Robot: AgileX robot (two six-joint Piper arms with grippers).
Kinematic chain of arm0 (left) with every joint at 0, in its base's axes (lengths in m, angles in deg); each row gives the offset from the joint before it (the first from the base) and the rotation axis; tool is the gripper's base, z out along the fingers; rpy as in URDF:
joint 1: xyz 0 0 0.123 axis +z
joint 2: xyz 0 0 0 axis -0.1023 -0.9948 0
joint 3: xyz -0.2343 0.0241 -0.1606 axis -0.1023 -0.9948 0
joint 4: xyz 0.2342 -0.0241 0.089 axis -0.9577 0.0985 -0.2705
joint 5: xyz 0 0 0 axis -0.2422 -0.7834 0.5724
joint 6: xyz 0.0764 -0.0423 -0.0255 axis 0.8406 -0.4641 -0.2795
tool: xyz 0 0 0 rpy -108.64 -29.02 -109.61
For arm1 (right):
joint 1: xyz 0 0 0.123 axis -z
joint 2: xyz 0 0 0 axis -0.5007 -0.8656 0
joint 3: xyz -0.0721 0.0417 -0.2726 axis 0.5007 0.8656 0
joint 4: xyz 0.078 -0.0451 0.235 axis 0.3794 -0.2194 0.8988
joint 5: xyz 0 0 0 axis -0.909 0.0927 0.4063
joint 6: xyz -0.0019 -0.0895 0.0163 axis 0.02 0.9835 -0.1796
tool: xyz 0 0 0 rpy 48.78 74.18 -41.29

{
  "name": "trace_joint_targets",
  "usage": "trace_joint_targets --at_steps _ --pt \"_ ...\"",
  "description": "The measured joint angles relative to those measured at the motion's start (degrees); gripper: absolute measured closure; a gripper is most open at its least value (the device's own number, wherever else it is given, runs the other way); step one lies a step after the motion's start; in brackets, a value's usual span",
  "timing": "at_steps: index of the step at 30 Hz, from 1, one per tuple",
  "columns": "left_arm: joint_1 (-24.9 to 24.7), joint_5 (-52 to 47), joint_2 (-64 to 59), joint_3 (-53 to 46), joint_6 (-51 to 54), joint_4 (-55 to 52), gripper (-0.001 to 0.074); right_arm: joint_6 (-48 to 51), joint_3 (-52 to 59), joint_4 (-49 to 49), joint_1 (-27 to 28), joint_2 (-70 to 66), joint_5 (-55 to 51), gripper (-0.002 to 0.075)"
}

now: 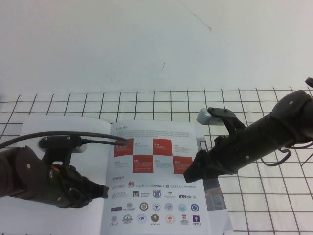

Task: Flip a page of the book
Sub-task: Open the closed book

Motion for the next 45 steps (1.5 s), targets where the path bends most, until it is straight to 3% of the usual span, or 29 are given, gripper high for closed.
trace_joint_targets --at_steps 13,29,45 --pt "0.0 0.5 -5.3 0.1 -2.4 -1.1 0.0737 -9.2 0.0 -4.2 -0.3 0.0 1.3 0.0267" --pt "0.0 0.8 -5.6 0.4 -2.6 0.1 0.0737 -10.5 -0.2 -3.7 -1.6 -3.3 0.2 0.0277" --pt "0.0 1.3 -6.0 0.4 -1.7 1.6 0.0737 3.8 0.0 16.1 -2.1 -5.1 -2.5 0.0277"
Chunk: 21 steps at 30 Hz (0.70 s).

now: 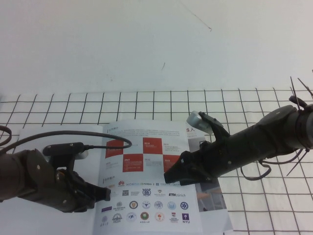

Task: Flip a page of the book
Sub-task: Open the closed book

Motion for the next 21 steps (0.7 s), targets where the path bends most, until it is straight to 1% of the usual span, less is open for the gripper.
trace_joint_targets --at_steps 6,10,16,21 --pt "-0.1 -0.1 -1.7 0.4 1.1 2.8 0.0737 0.9 0.0 0.9 0.0 0.0 -0.1 0.0277" --pt "-0.9 -0.3 -2.4 0.7 6.2 8.4 0.0737 0.9 0.0 0.0 0.0 0.0 -0.3 0.0277" --pt "-5.5 3.6 -2.9 0.7 15.1 19.7 0.0737 0.9 0.0 -2.0 0.0 0.1 -0.4 0.0277" --pt "-7.3 5.1 -3.0 0.7 17.6 23.2 0.0737 0.9 0.0 -5.1 0.0 3.1 0.7 0.0277"
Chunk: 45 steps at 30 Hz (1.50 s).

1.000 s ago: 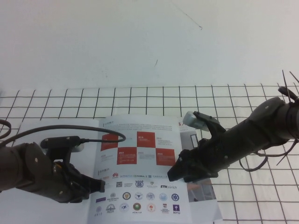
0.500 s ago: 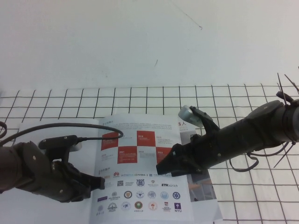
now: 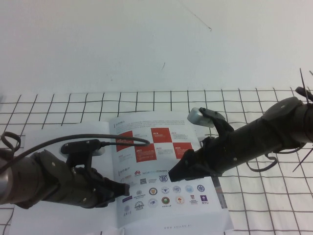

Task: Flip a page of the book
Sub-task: Open the closed book

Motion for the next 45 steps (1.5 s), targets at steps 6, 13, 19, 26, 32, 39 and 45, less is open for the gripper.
trace_joint_targets --at_steps 6,13,19,26,32,39,45 --pt "-0.1 0.2 0.0 0.0 0.9 0.5 0.0737 -2.2 0.0 -7.4 0.0 3.1 5.3 0.0277" --pt "-0.2 0.5 1.1 -0.1 0.9 0.8 0.0737 -3.8 0.1 -10.5 2.0 3.1 6.3 0.0277" --pt "-0.4 -0.1 4.8 0.6 0.3 1.0 0.0737 -3.8 -0.5 -12.4 4.4 3.1 6.2 0.0276" --pt "-0.5 -1.0 5.1 5.8 -2.7 0.2 0.0737 -4.2 -3.4 -15.8 4.5 3.1 3.8 0.0276" --pt "1.4 0.0 5.1 6.8 -6.7 -7.3 0.0737 -7.5 -3.4 -18.2 4.5 3.1 3.2 0.0276" --pt "10.8 -3.7 5.1 6.8 -9.6 -10.9 0.0737 -7.9 -3.4 -19.3 4.5 3.1 3.8 0.0276" --pt "12.1 -4.1 5.1 6.9 -9.6 -9.7 0.0738 -7.7 -3.4 -21.5 4.5 3.1 5.2 0.0276"
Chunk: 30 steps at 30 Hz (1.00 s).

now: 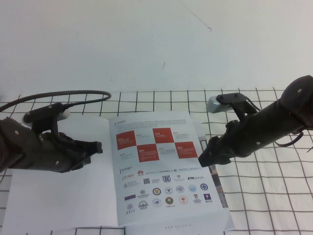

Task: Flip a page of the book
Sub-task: Open the closed book

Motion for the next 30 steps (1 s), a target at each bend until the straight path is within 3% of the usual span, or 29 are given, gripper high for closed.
trace_joint_targets --at_steps 10,30 --pt "-4.6 3.0 -5.2 0.0 0.2 1.5 0.0738 -0.8 0.0 -0.9 0.0 0.0 0.3 0.0276" --pt "-4.8 3.4 -10.3 0.8 0.1 1.7 0.0738 1.7 -0.6 9.0 0.6 -6.9 -4.0 0.0277"
